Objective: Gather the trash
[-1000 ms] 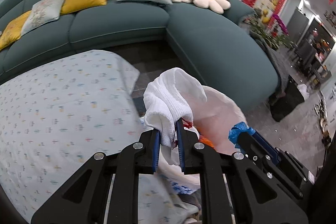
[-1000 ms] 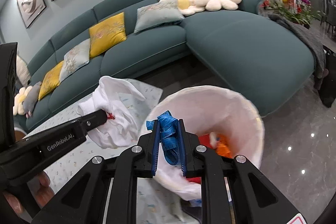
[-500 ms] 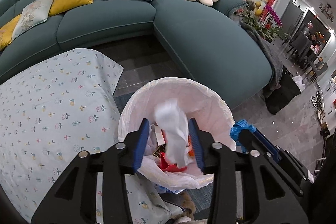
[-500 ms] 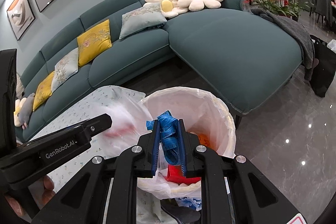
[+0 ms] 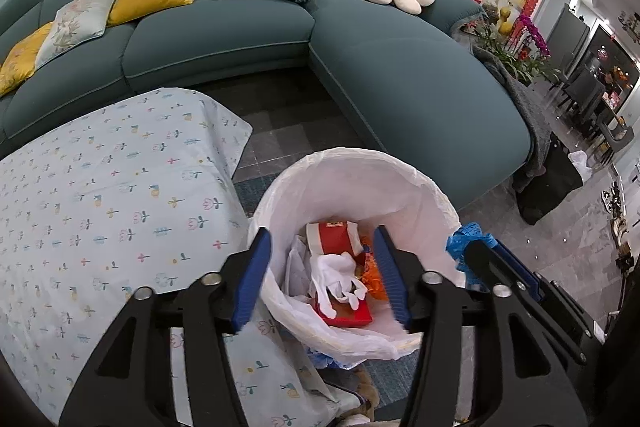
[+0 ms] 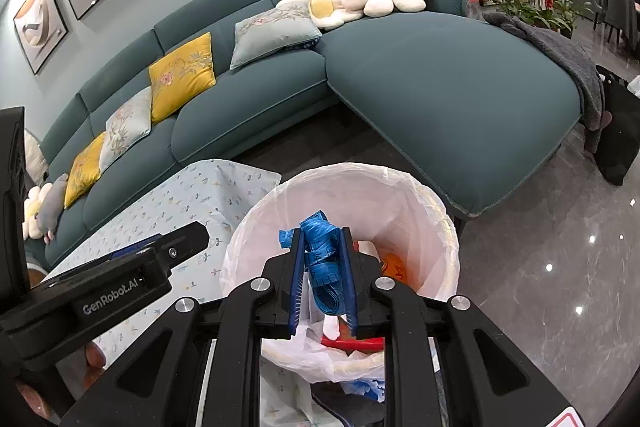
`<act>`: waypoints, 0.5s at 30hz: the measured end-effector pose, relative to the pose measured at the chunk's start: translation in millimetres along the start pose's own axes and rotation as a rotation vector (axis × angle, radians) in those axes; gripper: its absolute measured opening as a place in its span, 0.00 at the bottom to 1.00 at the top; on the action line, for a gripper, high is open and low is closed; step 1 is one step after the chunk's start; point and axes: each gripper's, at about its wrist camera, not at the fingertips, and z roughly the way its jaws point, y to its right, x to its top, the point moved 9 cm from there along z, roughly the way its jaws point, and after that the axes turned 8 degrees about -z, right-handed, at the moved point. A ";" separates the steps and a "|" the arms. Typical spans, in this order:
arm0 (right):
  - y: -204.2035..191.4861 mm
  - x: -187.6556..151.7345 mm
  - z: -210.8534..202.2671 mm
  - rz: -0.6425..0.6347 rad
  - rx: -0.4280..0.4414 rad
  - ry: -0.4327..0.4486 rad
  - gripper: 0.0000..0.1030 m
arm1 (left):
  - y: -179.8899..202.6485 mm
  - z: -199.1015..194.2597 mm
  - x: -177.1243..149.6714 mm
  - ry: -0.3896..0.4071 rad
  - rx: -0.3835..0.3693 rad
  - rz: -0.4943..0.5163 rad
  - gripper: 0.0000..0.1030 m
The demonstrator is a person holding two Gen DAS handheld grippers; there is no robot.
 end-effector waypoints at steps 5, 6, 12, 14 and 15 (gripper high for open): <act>-7.6 2.2 4.0 -0.018 0.007 -0.022 0.31 | -13.8 -7.4 1.7 0.027 0.031 -0.014 0.64; -9.6 3.1 4.1 -0.025 0.005 -0.023 0.32 | -16.3 -8.6 1.9 0.029 0.035 -0.018 0.65; -16.1 3.2 -0.8 -0.037 -0.003 -0.022 0.40 | -35.1 -20.9 -0.2 0.043 0.060 -0.038 0.68; -14.9 0.5 -3.6 -0.027 -0.007 -0.027 0.42 | -42.7 -28.1 -2.4 0.054 0.073 -0.045 0.72; -14.5 -0.5 -5.5 -0.022 -0.009 -0.027 0.44 | -44.3 -30.9 -2.3 0.059 0.077 -0.047 0.72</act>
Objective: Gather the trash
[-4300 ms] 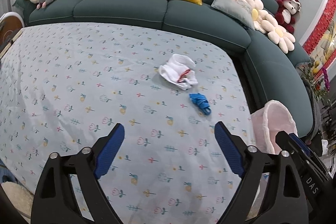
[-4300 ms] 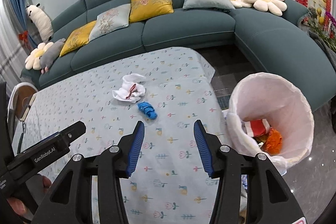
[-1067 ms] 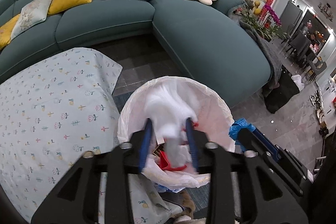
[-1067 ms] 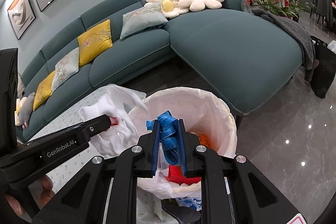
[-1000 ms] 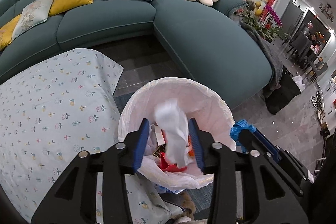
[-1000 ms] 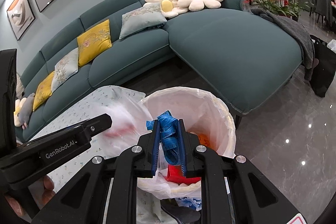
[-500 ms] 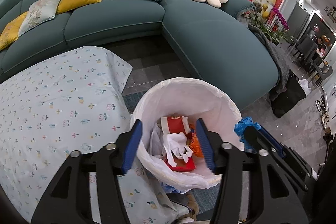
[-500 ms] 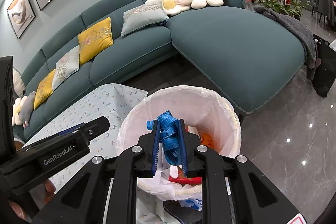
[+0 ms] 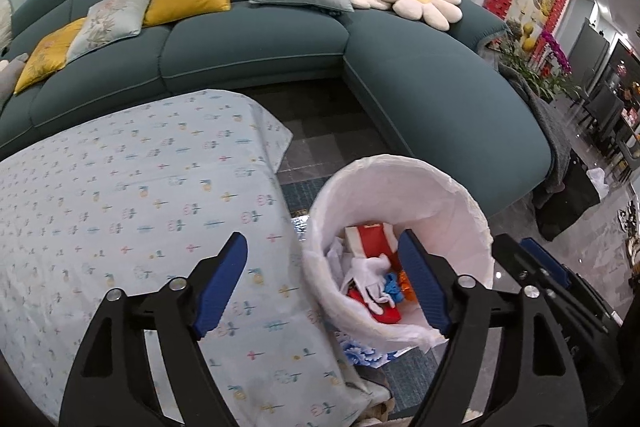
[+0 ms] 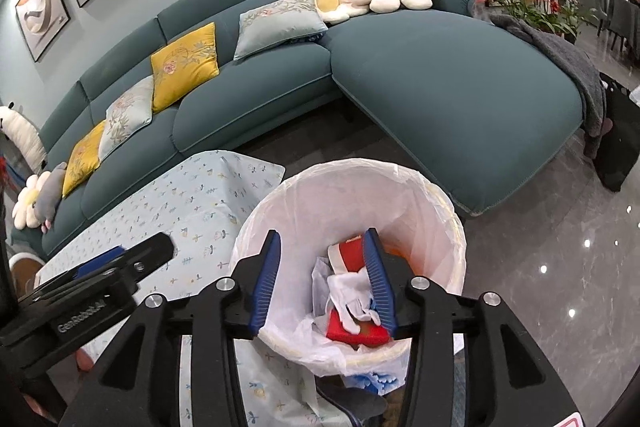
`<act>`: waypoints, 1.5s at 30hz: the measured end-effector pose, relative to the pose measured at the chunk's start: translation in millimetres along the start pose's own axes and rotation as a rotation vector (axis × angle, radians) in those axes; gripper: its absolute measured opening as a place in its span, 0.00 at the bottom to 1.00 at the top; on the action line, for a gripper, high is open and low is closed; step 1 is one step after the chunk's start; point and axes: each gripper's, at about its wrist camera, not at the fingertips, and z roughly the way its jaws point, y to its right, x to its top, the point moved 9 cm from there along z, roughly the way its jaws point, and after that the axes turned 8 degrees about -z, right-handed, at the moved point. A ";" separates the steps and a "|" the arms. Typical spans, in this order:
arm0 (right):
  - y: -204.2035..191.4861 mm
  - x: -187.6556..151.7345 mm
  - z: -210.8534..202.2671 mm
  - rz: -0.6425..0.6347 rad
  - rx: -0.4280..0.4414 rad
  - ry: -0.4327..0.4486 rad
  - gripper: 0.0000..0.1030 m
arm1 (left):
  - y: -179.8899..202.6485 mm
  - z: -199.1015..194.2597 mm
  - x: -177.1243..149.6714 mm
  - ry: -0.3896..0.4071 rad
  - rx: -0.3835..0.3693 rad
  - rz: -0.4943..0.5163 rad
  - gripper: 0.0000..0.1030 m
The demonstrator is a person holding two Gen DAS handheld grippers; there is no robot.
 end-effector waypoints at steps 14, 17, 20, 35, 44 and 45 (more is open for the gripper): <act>-18.6 -34.9 -32.3 -0.114 -0.031 -0.014 0.69 | -35.5 -34.6 -34.9 0.017 0.063 -0.010 0.83; -23.1 -39.8 -40.3 -0.152 -0.056 -0.002 0.79 | -40.4 -40.6 -41.7 0.017 0.067 -0.018 0.84; -28.7 -45.0 -43.4 -0.185 -0.073 -0.001 0.81 | -44.0 -44.1 -46.6 0.017 0.080 -0.019 0.84; -36.7 -69.3 -38.3 -0.213 -0.052 0.000 0.93 | -59.7 -40.9 -71.9 0.011 0.138 -0.032 0.84; -35.6 -73.1 -34.1 -0.217 -0.059 -0.006 0.93 | -59.7 -38.0 -75.8 0.014 0.154 -0.033 0.84; -33.4 -73.7 -33.4 -0.208 -0.060 -0.009 0.93 | -59.5 -37.8 -76.6 0.015 0.157 -0.032 0.84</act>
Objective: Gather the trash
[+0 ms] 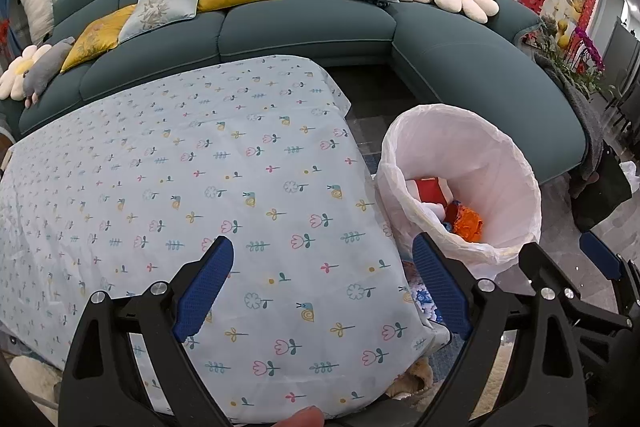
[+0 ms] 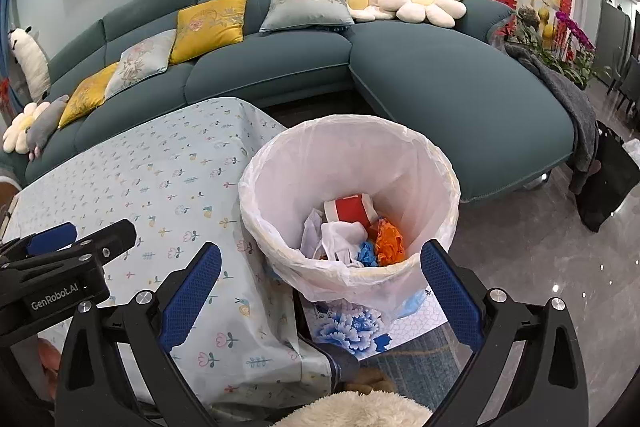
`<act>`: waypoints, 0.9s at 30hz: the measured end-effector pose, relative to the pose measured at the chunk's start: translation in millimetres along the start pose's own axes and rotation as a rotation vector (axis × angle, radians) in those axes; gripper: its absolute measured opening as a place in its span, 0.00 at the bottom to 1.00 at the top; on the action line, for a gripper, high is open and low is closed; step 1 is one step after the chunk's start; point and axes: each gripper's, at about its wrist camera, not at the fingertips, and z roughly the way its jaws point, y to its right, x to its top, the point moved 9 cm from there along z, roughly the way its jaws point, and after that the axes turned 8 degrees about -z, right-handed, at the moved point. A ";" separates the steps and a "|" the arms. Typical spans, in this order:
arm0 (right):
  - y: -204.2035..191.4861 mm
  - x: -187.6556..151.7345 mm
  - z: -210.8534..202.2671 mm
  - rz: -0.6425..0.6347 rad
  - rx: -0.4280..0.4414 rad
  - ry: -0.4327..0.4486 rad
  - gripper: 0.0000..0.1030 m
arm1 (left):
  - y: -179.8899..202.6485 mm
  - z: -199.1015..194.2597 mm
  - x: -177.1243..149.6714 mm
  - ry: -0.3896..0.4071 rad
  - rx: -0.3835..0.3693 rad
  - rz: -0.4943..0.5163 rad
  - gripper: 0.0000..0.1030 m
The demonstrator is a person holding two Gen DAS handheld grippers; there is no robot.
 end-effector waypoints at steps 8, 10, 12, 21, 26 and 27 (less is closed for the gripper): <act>3.3 -3.1 4.5 0.019 -0.001 -0.016 0.93 | -1.2 2.3 -4.2 0.000 0.016 0.007 0.84; 2.8 -3.6 4.9 0.014 -0.002 -0.018 0.93 | -1.7 2.5 -4.6 0.001 0.018 0.009 0.84; 1.7 -3.8 5.7 0.007 -0.005 -0.019 0.93 | -1.7 2.4 -3.8 0.003 0.018 0.009 0.84; 0.8 -3.1 5.5 0.004 -0.010 -0.018 0.93 | -1.9 1.6 -4.1 0.006 0.026 0.011 0.84; 0.3 -3.0 4.9 0.002 -0.011 -0.020 0.93 | -3.1 1.8 -4.4 0.002 0.036 0.005 0.84; 0.3 -3.1 5.1 0.003 -0.010 -0.020 0.93 | -3.2 1.9 -5.0 0.001 0.037 0.006 0.84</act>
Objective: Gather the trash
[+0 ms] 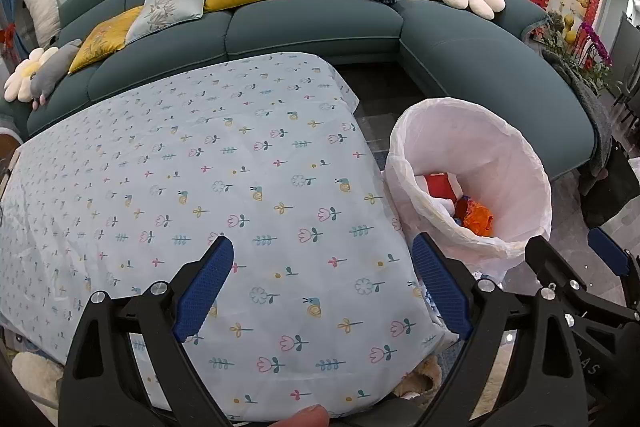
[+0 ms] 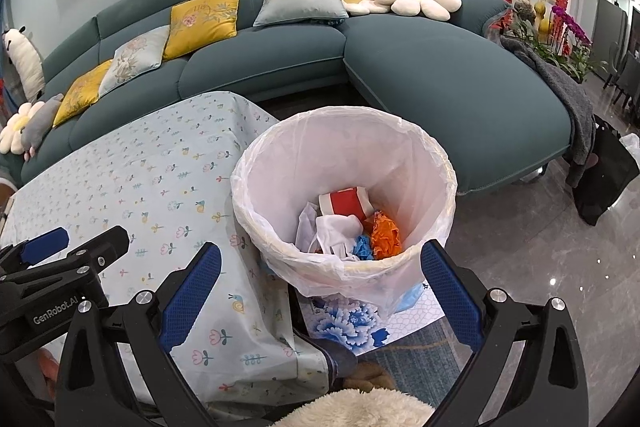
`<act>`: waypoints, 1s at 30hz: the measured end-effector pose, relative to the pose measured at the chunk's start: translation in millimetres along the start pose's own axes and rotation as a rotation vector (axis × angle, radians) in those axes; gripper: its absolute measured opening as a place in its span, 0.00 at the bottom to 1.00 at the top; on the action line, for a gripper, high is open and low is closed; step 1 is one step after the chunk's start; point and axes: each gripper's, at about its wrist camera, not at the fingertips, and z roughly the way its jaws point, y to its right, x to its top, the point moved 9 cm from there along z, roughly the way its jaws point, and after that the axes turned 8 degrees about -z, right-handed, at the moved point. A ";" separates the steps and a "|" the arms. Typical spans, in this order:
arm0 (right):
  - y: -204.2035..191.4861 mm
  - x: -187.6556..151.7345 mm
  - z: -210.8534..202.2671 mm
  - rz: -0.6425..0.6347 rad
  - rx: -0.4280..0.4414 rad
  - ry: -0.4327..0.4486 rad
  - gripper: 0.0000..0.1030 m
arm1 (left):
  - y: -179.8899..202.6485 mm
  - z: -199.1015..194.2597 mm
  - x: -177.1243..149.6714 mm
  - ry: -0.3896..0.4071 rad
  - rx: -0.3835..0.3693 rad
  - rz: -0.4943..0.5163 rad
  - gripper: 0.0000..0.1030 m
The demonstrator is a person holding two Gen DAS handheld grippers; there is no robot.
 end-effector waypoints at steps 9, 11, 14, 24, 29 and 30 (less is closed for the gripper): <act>1.2 -2.3 0.6 -0.003 0.000 -0.004 0.93 | 2.1 1.9 -2.9 -0.001 0.009 0.011 0.84; 1.5 -2.4 0.9 -0.003 -0.001 -0.005 0.93 | 2.4 2.0 -3.1 -0.001 0.010 0.015 0.84; 1.5 -2.5 1.0 -0.004 -0.001 -0.005 0.93 | 3.1 2.1 -3.8 -0.001 0.012 0.014 0.84; 1.9 -3.3 1.0 -0.011 -0.003 -0.005 0.93 | 1.8 2.9 -5.3 -0.008 0.021 0.011 0.84; 2.0 -3.5 0.6 -0.017 -0.007 -0.004 0.93 | 0.6 2.1 -5.4 -0.007 0.027 0.010 0.84; 2.4 -3.7 0.5 -0.017 -0.008 -0.004 0.93 | 0.6 2.0 -5.5 -0.007 0.029 0.011 0.84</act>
